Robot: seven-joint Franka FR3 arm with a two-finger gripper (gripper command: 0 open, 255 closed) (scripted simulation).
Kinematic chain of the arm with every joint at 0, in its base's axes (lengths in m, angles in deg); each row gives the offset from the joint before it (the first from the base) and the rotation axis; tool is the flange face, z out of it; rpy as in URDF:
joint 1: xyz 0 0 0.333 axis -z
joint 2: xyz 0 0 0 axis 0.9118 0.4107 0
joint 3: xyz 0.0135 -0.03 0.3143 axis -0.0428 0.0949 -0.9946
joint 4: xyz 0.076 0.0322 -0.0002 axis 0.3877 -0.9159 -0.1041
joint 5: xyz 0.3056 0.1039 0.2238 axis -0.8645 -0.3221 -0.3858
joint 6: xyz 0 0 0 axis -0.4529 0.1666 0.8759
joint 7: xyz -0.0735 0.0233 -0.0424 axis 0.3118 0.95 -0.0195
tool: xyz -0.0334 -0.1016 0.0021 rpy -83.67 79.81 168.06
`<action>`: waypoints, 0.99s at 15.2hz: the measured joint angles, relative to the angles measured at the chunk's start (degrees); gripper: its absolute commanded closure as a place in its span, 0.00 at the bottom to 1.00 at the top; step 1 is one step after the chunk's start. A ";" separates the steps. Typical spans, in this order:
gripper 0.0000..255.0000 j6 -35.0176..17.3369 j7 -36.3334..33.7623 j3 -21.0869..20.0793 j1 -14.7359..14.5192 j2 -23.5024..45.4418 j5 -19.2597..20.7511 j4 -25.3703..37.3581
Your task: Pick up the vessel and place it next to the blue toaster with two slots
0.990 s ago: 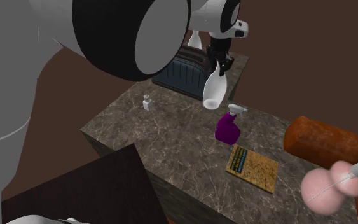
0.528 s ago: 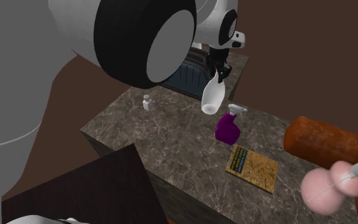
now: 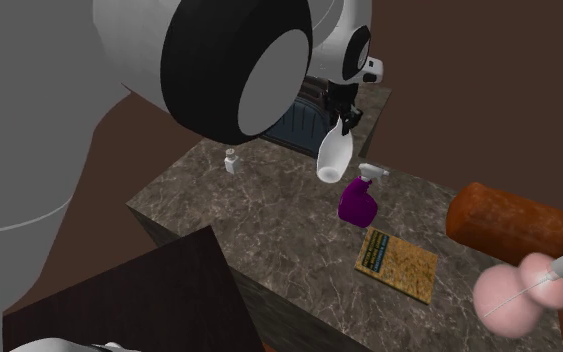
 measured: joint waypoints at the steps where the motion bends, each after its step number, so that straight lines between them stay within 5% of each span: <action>1: 1.00 -0.01 0.00 0.00 0.00 0.00 0.00 0.00; 2: 0.00 -0.02 -0.01 0.00 0.00 0.01 0.00 -0.01; 15: 0.00 3.69 0.70 -1.27 0.92 -5.01 -1.46 -1.17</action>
